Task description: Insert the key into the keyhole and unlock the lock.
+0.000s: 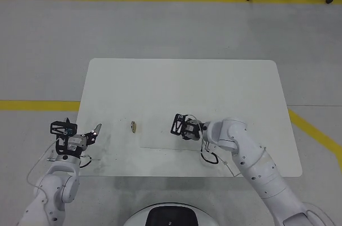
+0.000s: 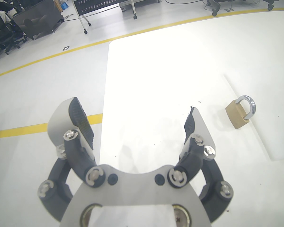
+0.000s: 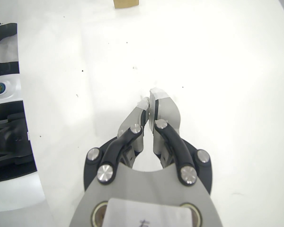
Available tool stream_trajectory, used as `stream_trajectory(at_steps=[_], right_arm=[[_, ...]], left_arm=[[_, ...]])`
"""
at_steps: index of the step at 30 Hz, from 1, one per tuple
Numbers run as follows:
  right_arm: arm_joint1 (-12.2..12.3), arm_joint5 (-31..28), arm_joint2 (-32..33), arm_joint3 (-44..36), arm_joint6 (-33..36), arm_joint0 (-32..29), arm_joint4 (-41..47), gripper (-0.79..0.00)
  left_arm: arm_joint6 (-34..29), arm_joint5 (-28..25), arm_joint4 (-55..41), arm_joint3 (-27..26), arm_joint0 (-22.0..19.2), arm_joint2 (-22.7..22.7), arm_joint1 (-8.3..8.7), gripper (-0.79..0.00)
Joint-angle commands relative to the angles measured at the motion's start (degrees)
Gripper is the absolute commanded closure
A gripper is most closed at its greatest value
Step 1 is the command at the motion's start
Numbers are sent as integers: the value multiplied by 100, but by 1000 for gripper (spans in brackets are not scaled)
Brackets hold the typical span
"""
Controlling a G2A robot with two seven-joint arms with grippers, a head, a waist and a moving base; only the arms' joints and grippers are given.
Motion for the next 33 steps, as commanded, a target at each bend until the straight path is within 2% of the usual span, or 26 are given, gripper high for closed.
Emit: stream_trajectory(at_steps=[1, 5, 9, 11, 13, 15, 23, 25, 26, 27, 29, 31, 33], right_arm=[[50, 43, 206, -256, -253, -171, -74, 0], [131, 441, 779, -659, -1294, -606, 16, 0], [152, 941, 1421, -768, -3243, -1246, 758, 0], [139, 883, 1618, -632, -4245, -1539, 1353, 0], [123, 660, 1735, -385, -4939, -1721, 1953, 0], [123, 420, 1796, -204, -5190, -1812, 2237, 0], [123, 420, 1796, -204, -5190, -1812, 2237, 0], [121, 393, 1782, -208, -5191, -1822, 2269, 0], [116, 125, 1723, -169, -5241, -1863, 2485, 0], [113, -144, 1714, -4, -5328, -1871, 2788, 0], [95, -326, 1661, 328, -5304, -1773, 3181, 0], [64, -724, 1460, 574, -5204, -1633, 3703, 0], [38, -916, 1289, 835, -4969, -1448, 4167, 0]], left_arm=[[0, 0, 0, 0, 0, 0, 0, -785], [0, 0, 0, 0, 0, 0, 0, -785], [0, 0, 0, 0, 0, 0, 0, -785], [0, 0, 0, 0, 0, 0, 0, -785], [0, 0, 0, 0, 0, 0, 0, -785], [0, 0, 0, 0, 0, 0, 0, -785], [30, 68, 80, 54, -3, -84, 6, -785], [-61, -764, -1147, 22, 5, -204, -2, -785], [-260, -1285, -1830, 13, -4, -325, 9, -785], [-630, -1851, -2646, -9, -44, -409, 22, -785], [-1608, -2820, -4331, -39, -224, -545, 69, -785], [-2699, -3300, -5823, -71, -473, -551, 129, -785], [-3745, -3422, -7225, -112, -750, -430, 185, -785]])
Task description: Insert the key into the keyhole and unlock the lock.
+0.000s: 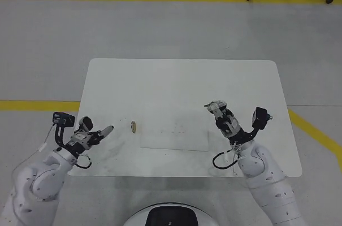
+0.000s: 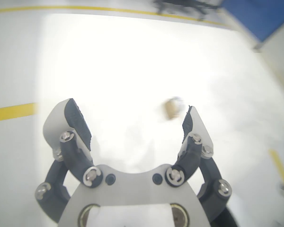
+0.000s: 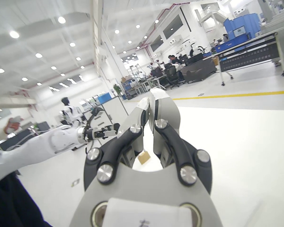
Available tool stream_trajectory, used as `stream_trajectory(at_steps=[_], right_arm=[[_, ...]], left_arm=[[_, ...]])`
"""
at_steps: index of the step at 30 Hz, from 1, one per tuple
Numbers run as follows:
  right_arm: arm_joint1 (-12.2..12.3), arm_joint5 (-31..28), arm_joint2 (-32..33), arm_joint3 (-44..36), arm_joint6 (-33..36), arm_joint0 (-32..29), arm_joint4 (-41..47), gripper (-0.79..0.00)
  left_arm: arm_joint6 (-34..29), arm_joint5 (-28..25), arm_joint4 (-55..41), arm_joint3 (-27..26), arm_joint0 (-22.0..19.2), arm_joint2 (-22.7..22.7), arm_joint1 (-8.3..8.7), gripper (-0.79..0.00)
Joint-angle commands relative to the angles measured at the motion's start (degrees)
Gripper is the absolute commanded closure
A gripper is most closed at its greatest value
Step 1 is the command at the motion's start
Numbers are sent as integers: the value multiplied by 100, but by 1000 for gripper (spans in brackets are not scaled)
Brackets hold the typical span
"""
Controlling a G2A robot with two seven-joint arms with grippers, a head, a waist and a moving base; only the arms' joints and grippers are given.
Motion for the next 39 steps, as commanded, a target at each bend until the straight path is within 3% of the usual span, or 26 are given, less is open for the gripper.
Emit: stream_trajectory(at_steps=[1, 5, 9, 11, 13, 15, 22, 31, 39], right_arm=[[-27, -214, -195, 219, 245, 171, 572, 0], [-73, -499, -576, 571, 893, 528, 1577, 0], [-99, -606, -832, 743, 1449, 785, 2282, 0], [-114, -664, -1008, 762, 1774, 891, 2658, 0], [-117, -707, -1205, 785, 2200, 1024, 3183, 0], [-119, -707, -1358, 841, 2584, 1157, 3646, 0], [-133, -684, -1659, 1123, 3561, 1522, 4636, 0], [-187, -592, -1877, 1324, 4124, 1720, 5187, 0], [-270, -596, -2051, 1504, 4412, 1893, 5512, 0]], left_arm=[[-1337, -220, -2979, -31, -316, 154, 58, -785], [-2949, 170, -4581, 24, -1011, 570, 133, -785], [-3618, 411, -5596, 236, -1571, 1131, 116, -785], [-3608, 481, -5755, 415, -1828, 1416, 85, -779], [-3505, 584, -5914, 631, -2086, 1696, 43, -413], [-3320, 606, -5852, 830, -2288, 1955, 1, -366], [-2577, 443, -5004, 1057, -2651, 2577, -109, -305], [-2050, 396, -4493, 1098, -2728, 2691, -135, -289], [-1708, 677, -4059, 1154, -2809, 2870, -162, -274]])
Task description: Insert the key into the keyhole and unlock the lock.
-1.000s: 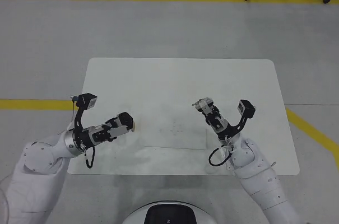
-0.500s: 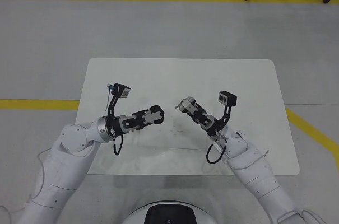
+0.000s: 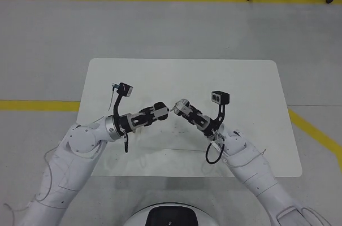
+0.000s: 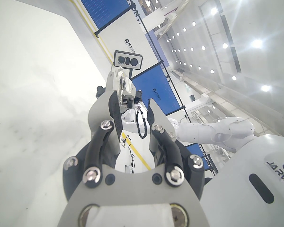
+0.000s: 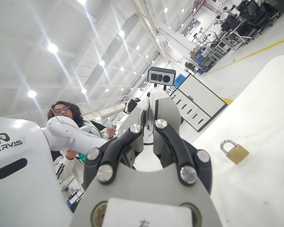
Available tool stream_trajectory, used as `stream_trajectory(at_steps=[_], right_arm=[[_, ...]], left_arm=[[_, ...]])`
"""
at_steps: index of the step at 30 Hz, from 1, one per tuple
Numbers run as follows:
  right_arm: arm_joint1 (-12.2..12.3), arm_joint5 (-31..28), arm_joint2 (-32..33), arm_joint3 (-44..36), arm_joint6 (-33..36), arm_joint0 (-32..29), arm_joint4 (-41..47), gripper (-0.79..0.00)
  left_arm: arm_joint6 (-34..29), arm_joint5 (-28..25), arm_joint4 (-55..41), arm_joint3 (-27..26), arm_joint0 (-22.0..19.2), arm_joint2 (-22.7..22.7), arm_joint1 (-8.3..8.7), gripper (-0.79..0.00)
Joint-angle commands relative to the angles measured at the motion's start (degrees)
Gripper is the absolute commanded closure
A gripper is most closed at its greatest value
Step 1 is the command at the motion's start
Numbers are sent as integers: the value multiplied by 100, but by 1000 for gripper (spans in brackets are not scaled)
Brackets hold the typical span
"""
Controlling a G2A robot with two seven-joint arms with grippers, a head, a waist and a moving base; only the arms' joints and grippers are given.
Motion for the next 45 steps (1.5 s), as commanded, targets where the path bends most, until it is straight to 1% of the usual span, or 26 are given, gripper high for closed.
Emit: stream_trajectory(at_steps=[1, 3, 7, 9, 10, 15, 21, 29, 31, 32, 38, 41, 45], right_arm=[[-16, 3, -26, 32, 57, 34, 42, 0], [-34, 11, -53, 62, 109, 67, 80, 0], [-65, 17, -90, 126, 195, 117, 149, 0], [-77, 6, -90, 159, 225, 134, 174, 0], [-83, -2, -87, 178, 234, 138, 190, 0], [-96, -76, -37, 255, 275, 134, 250, 0], [-97, -111, 42, 264, 340, 83, 264, 0], [-29, -47, 148, 223, 844, 2, 180, 0], [0, -25, 209, 199, 953, -31, 181, -182], [15, 7, 239, 187, 1005, -46, 168, -194], [80, 237, 372, 22, 1231, -125, 94, -197], [97, 331, 395, -68, 1327, -151, 110, -219], [102, 466, 384, -158, 1426, -149, 87, -228]], left_arm=[[20, 25, 20, 24, -37, 48, -8, -271], [59, 50, 85, 42, -78, 87, -15, -256], [193, 139, 244, 64, -129, 138, -26, -166], [261, 193, 308, 65, -140, 161, -31, -65], [293, 217, 336, 74, -143, 167, -33, 0], [405, 356, 469, 106, -149, 196, -37, 0], [506, 401, 662, 89, -136, 141, -24, 0], [538, 363, 1017, -196, 31, -104, 41, 0], [514, 339, 1074, -256, 83, -175, 60, 0], [495, 323, 1112, -289, 105, -210, 70, 0], [381, 239, 1393, -477, 226, -356, 124, 0], [358, 206, 1588, -573, 273, -403, 147, 0], [367, 189, 1759, -647, 340, -419, 166, 0]])
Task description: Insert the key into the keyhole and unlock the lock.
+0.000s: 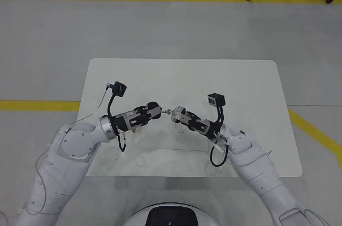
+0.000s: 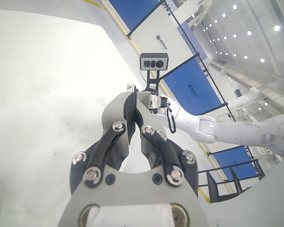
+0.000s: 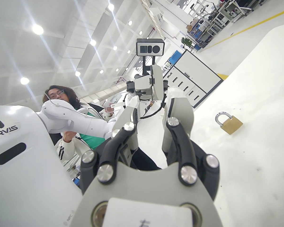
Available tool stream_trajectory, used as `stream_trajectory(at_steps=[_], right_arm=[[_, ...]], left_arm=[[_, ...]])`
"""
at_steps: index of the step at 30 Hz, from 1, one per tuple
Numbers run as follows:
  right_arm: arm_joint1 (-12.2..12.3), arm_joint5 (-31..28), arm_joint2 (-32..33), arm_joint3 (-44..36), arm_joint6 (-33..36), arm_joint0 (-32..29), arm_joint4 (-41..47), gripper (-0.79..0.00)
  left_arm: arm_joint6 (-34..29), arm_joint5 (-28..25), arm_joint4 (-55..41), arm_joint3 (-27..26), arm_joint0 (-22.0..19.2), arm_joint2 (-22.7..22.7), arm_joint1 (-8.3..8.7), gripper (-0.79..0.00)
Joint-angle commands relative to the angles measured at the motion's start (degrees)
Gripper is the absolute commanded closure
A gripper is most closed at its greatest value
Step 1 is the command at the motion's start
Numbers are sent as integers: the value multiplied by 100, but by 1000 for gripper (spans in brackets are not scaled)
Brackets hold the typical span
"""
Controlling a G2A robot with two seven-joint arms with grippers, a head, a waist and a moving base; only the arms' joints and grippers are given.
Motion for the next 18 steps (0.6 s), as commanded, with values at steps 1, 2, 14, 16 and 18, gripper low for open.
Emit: stream_trajectory(at_steps=[1, 2, 14, 16, 18], right_arm=[[-3, 73, -20, -38, 43, 15, -25, -228], [-5, 116, -32, -53, 58, 27, -45, -228], [-48, 415, -154, -93, 132, 121, -197, 0], [-54, 430, -162, -89, 140, 131, -208, 0], [-58, 432, -168, -84, 147, 141, -227, 0]], left_arm=[[-30, -11, 66, -23, 19, 15, 7, 0], [-48, -24, 70, -30, 26, 32, 9, 0], [-10, -100, 168, -5, 65, 58, 37, 0], [-8, -106, 167, -7, 73, 55, 42, 0], [0, -107, 179, -12, 80, 52, 47, 0]])
